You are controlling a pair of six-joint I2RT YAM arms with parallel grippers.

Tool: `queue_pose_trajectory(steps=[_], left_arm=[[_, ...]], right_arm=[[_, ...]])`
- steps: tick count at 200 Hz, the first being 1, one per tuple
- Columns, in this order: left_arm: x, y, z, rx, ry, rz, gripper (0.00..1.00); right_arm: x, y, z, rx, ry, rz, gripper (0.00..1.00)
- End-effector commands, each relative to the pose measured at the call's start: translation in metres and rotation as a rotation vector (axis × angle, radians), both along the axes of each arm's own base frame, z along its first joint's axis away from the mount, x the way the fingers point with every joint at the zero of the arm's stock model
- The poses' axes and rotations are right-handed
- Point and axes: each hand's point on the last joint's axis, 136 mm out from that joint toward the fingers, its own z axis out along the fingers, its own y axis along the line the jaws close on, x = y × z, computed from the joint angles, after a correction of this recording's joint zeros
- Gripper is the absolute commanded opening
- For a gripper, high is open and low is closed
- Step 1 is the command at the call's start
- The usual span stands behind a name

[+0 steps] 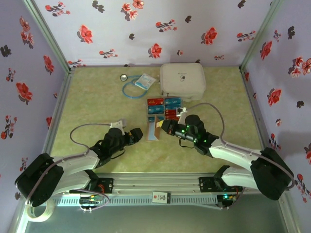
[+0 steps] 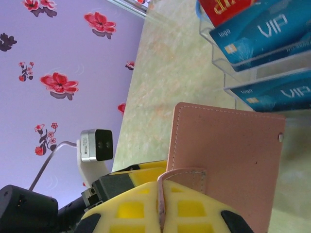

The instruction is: Put the credit cards into the card holder

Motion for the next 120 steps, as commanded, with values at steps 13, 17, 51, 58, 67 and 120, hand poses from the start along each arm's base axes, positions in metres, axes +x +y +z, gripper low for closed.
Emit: queue_pose_trajectory(steps=[13, 17, 51, 58, 67, 120], left_arm=[[0.004, 0.006, -0.011, 0.074, 0.011, 0.01, 0.72], [0.004, 0.006, -0.012, 0.079, 0.016, 0.009, 0.72], [0.004, 0.006, -0.019, 0.144, 0.044, -0.01, 0.72], [0.003, 0.007, -0.023, 0.156, 0.052, -0.013, 0.72], [0.002, 0.008, -0.025, 0.165, 0.057, -0.016, 0.73], [0.008, 0.0, -0.023, 0.19, 0.058, -0.037, 0.73]], right_arm=[[-0.001, 0.005, 0.004, 0.095, -0.004, 0.01, 0.0], [-0.002, 0.004, 0.002, 0.091, -0.001, 0.007, 0.0], [-0.006, -0.008, -0.019, 0.031, 0.015, -0.013, 0.0], [-0.007, -0.012, -0.025, 0.013, 0.021, -0.016, 0.0], [-0.009, -0.017, -0.031, -0.009, 0.025, -0.022, 0.0], [-0.02, -0.064, -0.075, -0.169, 0.086, -0.09, 0.0]])
